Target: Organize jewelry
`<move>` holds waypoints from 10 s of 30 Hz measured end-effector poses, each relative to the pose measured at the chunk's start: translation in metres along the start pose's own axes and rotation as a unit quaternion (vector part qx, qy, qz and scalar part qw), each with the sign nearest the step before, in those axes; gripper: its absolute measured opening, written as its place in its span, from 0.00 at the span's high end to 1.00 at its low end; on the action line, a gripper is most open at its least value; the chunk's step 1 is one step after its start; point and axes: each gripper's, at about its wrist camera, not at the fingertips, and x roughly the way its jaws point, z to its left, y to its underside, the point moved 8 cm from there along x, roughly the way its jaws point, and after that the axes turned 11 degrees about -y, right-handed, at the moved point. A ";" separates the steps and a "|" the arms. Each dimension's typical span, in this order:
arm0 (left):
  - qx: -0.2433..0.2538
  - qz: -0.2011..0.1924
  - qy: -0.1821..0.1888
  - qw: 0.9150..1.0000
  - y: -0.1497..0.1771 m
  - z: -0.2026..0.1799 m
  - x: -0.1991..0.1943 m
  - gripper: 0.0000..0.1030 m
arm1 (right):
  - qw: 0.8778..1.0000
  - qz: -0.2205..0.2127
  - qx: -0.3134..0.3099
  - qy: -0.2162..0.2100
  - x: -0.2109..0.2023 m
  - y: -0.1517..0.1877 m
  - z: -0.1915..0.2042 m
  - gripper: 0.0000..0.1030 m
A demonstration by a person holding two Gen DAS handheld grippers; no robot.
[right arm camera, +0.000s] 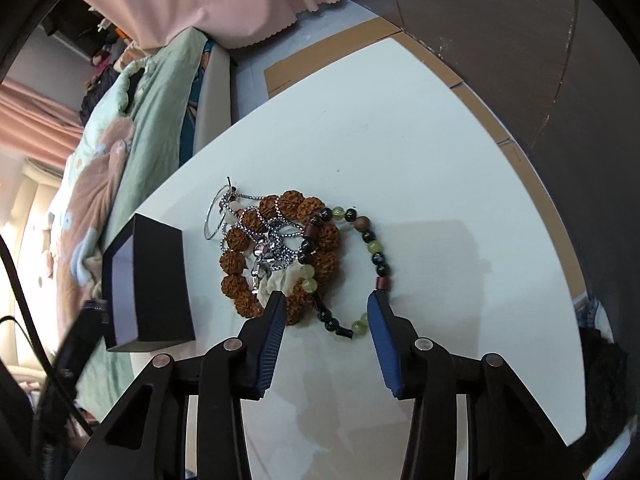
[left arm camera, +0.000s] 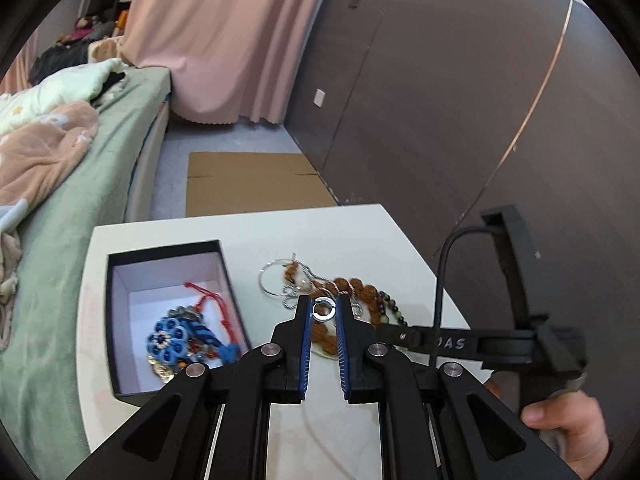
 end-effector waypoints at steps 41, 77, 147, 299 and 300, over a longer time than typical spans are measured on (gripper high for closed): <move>-0.148 0.029 -0.016 0.988 -0.028 0.104 0.005 0.23 | 0.995 0.021 0.015 -0.101 0.022 0.002 0.064 0.68; -0.174 0.001 -0.026 0.984 -0.028 0.127 -0.033 0.23 | 0.992 -0.045 -0.108 -0.054 -0.002 0.016 0.103 0.91; -0.072 0.021 0.006 0.997 -0.003 0.038 0.000 0.30 | 0.991 -0.118 0.050 -0.037 -0.044 -0.008 0.024 0.38; -0.119 -0.244 0.092 0.958 -0.139 0.078 -0.207 0.84 | 0.998 -0.029 0.017 0.054 0.028 -0.032 0.007 0.80; -0.117 -0.244 0.088 0.959 -0.139 0.078 -0.206 0.84 | 0.998 -0.029 0.018 0.054 0.028 -0.032 0.007 0.80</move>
